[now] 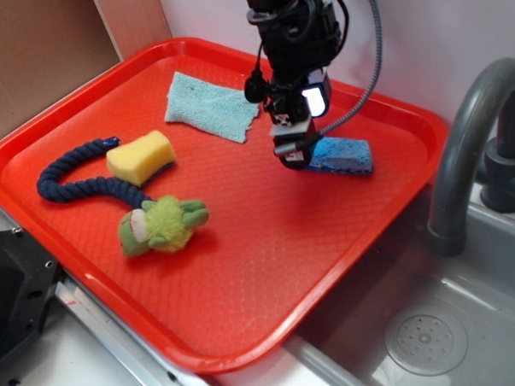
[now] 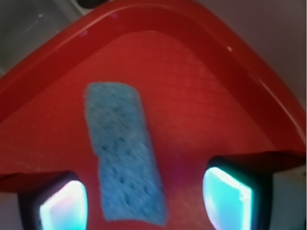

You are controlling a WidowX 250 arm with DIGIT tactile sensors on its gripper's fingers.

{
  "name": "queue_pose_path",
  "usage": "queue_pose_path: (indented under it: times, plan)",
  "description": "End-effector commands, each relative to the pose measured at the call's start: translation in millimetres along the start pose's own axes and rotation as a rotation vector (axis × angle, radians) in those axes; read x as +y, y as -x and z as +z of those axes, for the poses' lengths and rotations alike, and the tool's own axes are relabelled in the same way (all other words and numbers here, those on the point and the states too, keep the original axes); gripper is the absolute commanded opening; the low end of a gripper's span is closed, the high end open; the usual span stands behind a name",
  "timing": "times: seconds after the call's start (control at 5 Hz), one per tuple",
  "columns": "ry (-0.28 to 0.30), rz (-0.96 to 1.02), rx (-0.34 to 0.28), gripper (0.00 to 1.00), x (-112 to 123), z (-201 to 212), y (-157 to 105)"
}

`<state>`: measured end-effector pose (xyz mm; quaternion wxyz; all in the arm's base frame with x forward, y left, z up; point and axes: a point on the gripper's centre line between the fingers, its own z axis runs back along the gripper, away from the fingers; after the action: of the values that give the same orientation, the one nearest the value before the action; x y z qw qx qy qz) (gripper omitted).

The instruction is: Grab the blue sponge.

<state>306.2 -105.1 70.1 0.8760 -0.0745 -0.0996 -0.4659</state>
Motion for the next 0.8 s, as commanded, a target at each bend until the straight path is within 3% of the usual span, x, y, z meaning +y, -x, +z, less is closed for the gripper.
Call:
queue_pose_path:
  times: [0.0, 0.2, 0.4, 0.6]
  plan:
    - [-0.060, -0.024, 0.047, 1.00, -9.8, -10.0, -21.2]
    - [-0.056, -0.057, 0.079, 1.00, -13.1, -21.3, -24.0]
    - [-0.084, -0.057, 0.121, 0.00, -17.8, -29.6, -26.5]
    - [-0.078, -0.072, 0.116, 0.00, -23.3, -30.4, -27.5]
